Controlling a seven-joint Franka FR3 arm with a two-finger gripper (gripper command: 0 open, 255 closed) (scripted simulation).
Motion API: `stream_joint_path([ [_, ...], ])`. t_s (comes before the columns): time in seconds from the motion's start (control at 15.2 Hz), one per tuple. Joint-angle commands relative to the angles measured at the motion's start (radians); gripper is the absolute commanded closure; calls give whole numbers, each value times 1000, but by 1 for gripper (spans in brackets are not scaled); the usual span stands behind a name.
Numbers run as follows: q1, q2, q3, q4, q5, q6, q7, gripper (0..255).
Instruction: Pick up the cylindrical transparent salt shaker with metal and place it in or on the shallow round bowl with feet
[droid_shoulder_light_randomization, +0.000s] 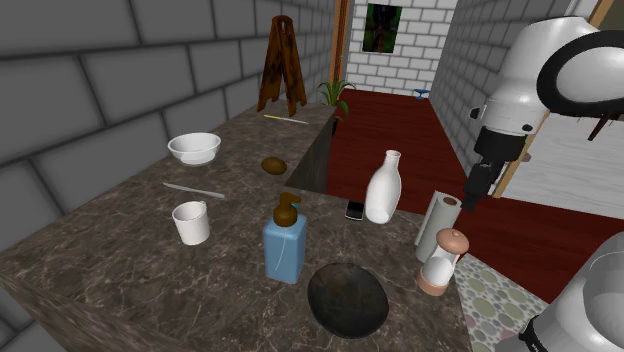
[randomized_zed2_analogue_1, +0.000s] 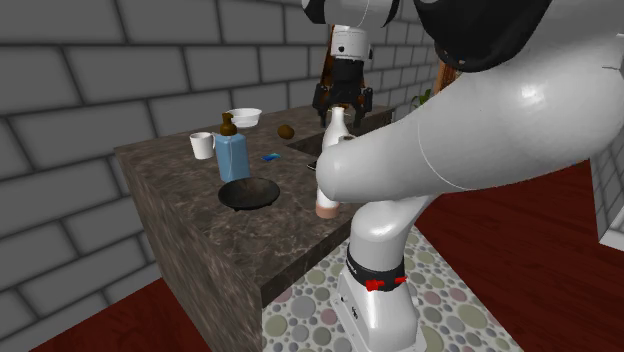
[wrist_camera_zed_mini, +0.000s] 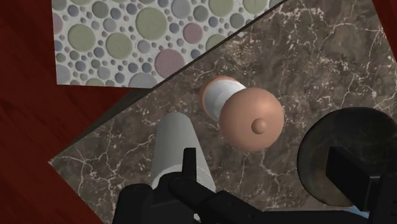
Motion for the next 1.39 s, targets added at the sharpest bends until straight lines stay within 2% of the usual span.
stream_joint_path([
  [0.0,5,-59,5,-97,29,58,13,0],
  [0.2,13,-122,10,-212,65,136,24,0],
  [0.66,26,-111,25,-302,84,236,23,0],
  [1.19,27,-110,26,-309,86,245,23,0],
  [1.25,27,-110,26,-309,86,245,23,255],
  [1.32,27,-110,26,-309,86,245,23,255],
])
